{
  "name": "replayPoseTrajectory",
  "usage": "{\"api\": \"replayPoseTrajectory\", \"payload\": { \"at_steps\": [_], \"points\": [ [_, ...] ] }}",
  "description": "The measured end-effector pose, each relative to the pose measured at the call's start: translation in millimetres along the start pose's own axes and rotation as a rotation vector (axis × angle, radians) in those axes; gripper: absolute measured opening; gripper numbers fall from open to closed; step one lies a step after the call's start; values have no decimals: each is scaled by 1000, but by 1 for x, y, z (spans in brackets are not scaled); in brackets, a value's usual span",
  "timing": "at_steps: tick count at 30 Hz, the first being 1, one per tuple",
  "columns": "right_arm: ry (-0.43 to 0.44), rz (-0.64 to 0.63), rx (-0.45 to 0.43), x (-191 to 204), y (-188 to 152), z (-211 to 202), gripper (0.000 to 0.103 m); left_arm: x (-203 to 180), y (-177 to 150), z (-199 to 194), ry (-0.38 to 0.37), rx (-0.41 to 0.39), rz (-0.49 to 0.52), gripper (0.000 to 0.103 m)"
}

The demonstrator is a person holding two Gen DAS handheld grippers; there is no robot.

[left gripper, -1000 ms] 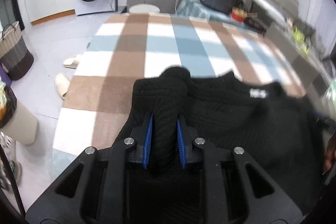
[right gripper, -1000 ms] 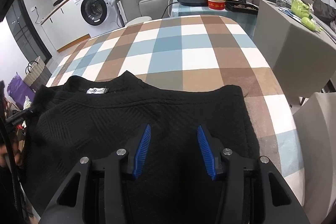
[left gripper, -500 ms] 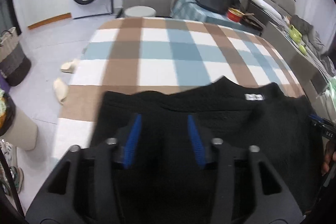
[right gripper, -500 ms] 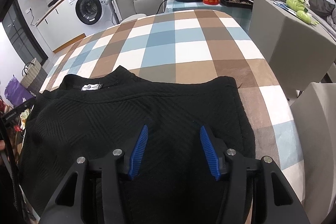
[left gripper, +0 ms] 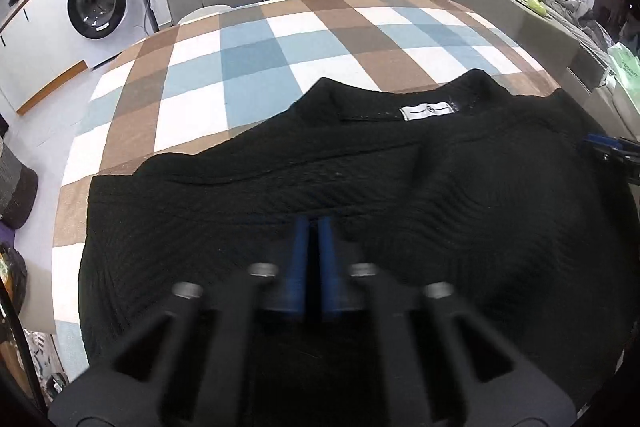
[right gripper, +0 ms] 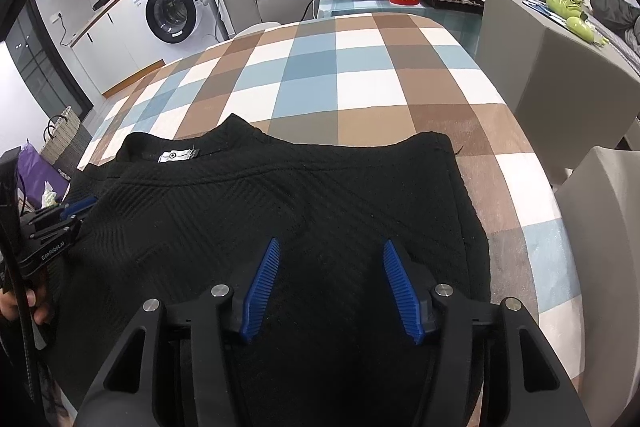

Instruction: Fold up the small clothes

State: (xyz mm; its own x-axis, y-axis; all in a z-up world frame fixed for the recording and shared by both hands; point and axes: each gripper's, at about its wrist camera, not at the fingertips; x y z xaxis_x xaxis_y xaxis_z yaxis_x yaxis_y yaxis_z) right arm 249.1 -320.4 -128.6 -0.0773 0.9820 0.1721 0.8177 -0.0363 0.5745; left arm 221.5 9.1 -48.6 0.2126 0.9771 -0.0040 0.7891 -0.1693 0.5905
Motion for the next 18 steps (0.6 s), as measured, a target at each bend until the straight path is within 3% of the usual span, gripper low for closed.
{"api": "replayPoseTrajectory", "payload": {
  "at_steps": [6,11,18],
  "points": [
    [6,3,-4,-2,0,-1,56,13,1,-11,-39,-34,-75,0],
    [8,8,-5,-3,-1,0,56,27,8,-20,-16,-72,-112,0],
    [9,8,-8,-3,0,-2,56,42,15,-32,-42,-129,-170,0]
  ]
}}
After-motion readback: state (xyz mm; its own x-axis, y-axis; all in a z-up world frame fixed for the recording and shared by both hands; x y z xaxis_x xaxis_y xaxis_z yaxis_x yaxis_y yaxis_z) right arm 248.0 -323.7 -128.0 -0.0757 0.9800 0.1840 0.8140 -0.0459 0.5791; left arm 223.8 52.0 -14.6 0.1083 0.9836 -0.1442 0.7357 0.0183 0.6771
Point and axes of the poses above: each gripper's, at about its wrist camera, not at the fingertips, and z roughly the way its jaws point, x to its left, y to its top, and after that the axes turned 2 degrees about -x, right-handed
